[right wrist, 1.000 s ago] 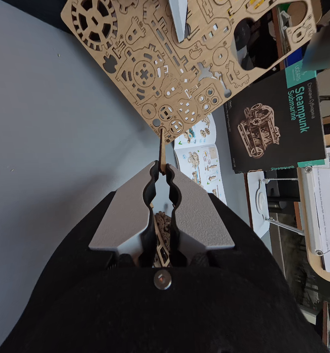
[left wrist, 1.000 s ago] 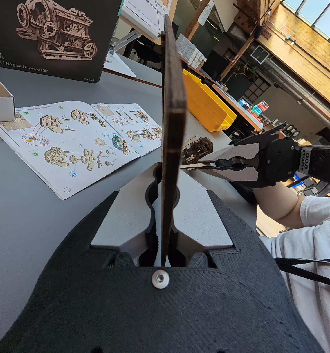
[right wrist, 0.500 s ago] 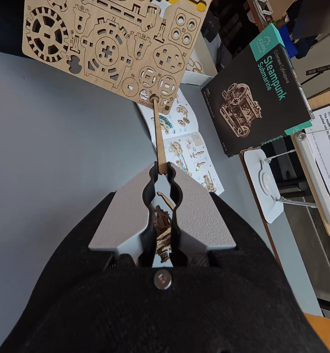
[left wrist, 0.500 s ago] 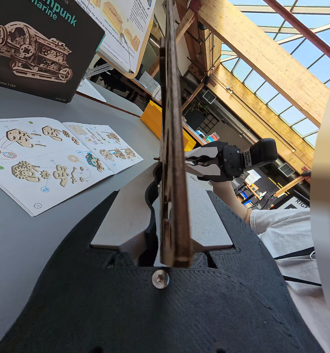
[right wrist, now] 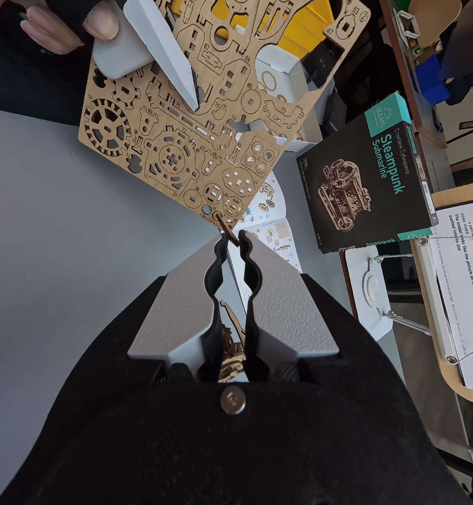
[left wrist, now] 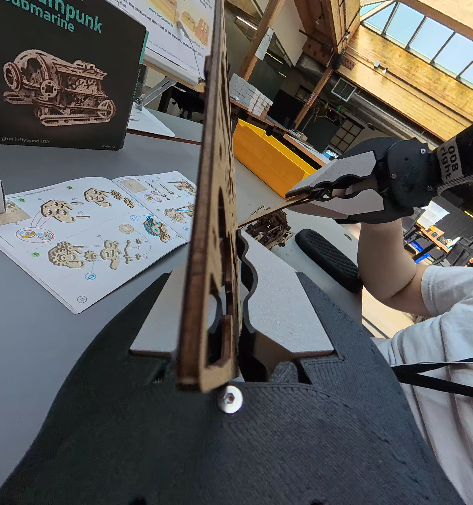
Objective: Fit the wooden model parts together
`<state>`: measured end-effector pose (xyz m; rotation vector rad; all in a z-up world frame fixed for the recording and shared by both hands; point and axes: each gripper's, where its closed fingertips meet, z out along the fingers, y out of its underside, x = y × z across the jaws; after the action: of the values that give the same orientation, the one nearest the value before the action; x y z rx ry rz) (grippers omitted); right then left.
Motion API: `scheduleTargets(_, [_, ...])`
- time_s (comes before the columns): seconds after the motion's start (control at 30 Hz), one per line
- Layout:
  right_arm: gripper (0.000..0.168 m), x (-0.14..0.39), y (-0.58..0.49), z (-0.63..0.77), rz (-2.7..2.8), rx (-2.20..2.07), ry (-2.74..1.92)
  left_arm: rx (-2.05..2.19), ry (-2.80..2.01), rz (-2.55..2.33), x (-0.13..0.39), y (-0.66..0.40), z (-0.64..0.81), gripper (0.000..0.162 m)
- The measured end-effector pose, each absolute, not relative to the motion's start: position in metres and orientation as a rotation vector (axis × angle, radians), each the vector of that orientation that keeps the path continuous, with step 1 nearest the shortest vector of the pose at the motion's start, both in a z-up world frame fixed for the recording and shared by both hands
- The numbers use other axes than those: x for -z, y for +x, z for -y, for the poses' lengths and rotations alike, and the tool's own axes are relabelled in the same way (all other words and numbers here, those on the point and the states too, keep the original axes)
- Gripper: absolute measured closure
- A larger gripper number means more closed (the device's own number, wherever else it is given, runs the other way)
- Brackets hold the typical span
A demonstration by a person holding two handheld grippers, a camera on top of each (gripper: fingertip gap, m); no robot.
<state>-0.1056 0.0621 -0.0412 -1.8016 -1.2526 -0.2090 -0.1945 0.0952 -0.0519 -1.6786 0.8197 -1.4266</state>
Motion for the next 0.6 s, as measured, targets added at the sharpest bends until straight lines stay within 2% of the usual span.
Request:
scheduleTargets(0.13, [0.161, 0.046, -0.104, -0.069, 1.317, 0.256, -1.831, 1.475, -1.687, -0.784, 0.051, -0.198, -0.097, 0.162])
scheduleTargets(0.43, [0.16, 0.049, -0.083, -0.077, 1.271, -0.025, -1.89, 1.501, -1.691, -0.782, 0.052, -0.196, -0.096, 0.16])
scheduleTargets(0.6, [0.162, 0.051, -0.109, -0.06, 1.361, 0.187, -1.757, 1.512, -1.703, -0.706, 0.051, -0.201, -0.105, 0.161])
